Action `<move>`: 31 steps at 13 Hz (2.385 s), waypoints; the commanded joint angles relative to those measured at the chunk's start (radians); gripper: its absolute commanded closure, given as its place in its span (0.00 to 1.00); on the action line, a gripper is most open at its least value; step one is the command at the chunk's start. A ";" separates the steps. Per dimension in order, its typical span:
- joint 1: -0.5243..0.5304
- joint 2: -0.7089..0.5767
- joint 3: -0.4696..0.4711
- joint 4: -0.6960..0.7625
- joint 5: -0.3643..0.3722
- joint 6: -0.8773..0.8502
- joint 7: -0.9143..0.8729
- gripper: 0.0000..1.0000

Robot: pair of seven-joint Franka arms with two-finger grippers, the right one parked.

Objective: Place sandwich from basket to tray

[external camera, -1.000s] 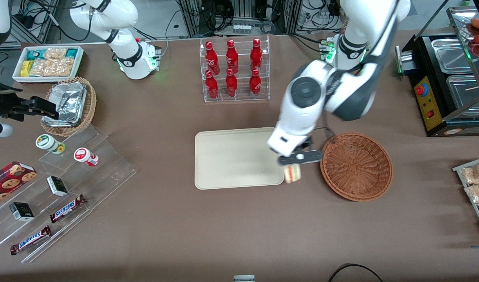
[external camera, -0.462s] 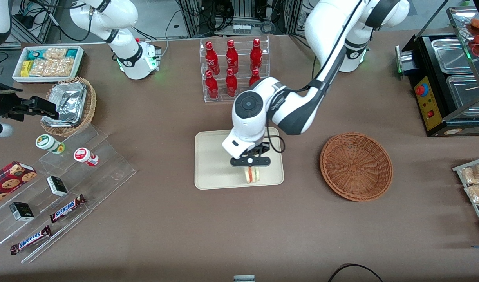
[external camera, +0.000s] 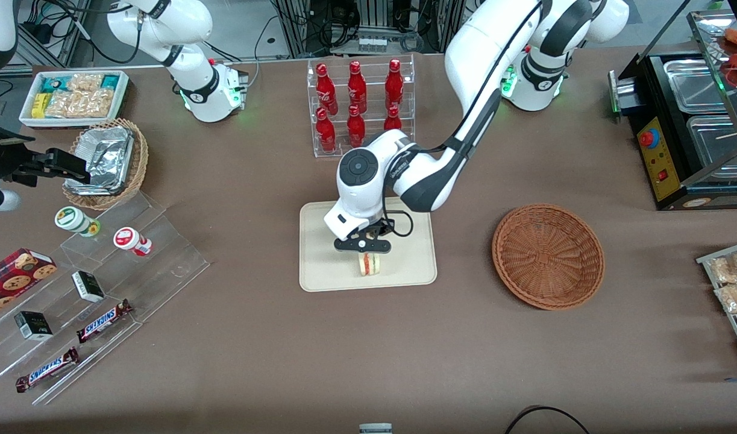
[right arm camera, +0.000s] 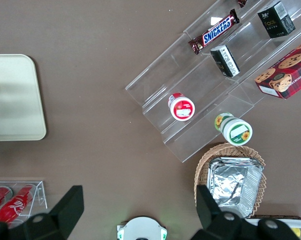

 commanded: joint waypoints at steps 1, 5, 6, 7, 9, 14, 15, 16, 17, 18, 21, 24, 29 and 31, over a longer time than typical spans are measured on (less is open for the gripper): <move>-0.011 0.021 0.013 0.010 -0.012 0.020 -0.034 1.00; -0.028 0.044 0.013 -0.002 -0.010 0.068 -0.040 1.00; -0.034 0.046 0.013 -0.002 -0.010 0.068 -0.040 0.88; -0.037 0.046 0.013 -0.005 -0.010 0.064 -0.042 0.51; -0.045 0.044 0.013 -0.018 -0.008 0.064 -0.041 0.00; -0.031 -0.025 0.018 -0.012 -0.011 0.007 -0.040 0.00; -0.027 -0.061 0.021 -0.012 -0.013 -0.013 -0.039 0.00; -0.001 -0.091 0.019 -0.012 -0.019 -0.022 -0.040 0.00; 0.012 -0.127 0.021 -0.012 -0.042 -0.036 -0.040 0.00; 0.024 -0.166 0.021 -0.012 -0.056 -0.068 -0.040 0.00; 0.094 -0.291 0.022 -0.022 -0.054 -0.232 -0.034 0.00; 0.191 -0.416 0.022 -0.077 -0.047 -0.386 -0.007 0.00; 0.395 -0.646 0.022 -0.278 -0.044 -0.413 0.353 0.00; 0.479 -0.691 0.022 -0.323 -0.044 -0.426 0.500 0.00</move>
